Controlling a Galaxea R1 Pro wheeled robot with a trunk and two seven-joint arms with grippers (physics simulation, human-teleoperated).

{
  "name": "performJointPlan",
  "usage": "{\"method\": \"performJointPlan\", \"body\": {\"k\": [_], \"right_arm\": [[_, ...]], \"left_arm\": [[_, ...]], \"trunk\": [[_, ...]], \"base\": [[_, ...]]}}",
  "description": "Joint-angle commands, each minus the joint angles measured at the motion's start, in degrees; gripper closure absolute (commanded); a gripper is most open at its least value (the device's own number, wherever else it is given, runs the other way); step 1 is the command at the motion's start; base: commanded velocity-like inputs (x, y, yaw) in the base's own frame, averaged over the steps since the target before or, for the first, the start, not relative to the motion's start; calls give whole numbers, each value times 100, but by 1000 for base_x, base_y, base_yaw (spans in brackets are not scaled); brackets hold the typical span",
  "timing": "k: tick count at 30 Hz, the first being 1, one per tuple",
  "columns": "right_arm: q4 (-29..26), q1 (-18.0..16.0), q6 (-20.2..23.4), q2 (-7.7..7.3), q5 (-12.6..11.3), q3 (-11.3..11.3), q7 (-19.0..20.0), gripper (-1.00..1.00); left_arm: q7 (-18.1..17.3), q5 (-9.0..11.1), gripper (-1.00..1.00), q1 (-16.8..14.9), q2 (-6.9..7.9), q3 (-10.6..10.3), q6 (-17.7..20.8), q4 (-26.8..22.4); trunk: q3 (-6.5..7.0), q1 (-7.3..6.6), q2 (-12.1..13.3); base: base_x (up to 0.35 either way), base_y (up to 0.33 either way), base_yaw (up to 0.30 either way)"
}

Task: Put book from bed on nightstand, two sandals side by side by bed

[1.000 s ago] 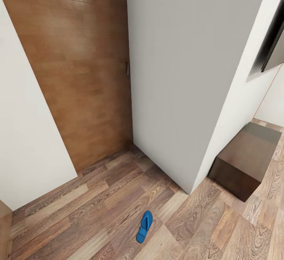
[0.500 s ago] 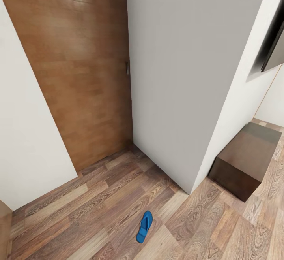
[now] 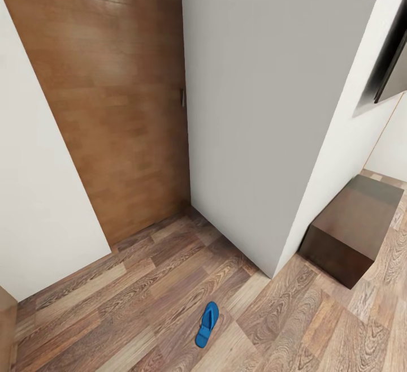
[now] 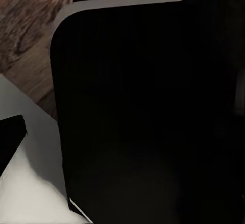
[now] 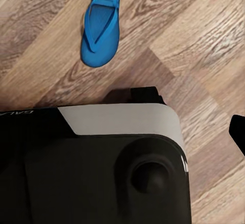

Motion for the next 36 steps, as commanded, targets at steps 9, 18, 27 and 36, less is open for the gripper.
{"method": "performJointPlan", "body": {"k": [9,18,27,36], "right_arm": [[-61,-128,-10,23,-3,-59,-3,-100],[-69,-435,35,34,4,-56,-2,-100],[-57,-703,210,41,44,-37,1,-100],[-68,-785,305,130,65,-20,-3,-100]], "left_arm": [[122,-5,-100,-343,89,-2,4,-246],[349,-11,-100,-966,167,5,46,-429],[378,-9,-100,-1488,312,14,123,-466],[356,-17,-100,-2038,353,8,358,-478]], "trunk": [[-5,0,-2],[-5,0,-2],[-5,0,-2],[-5,0,-2]], "base": [[0,0,0],[0,0,0],[0,0,0],[0,0,0]]}}
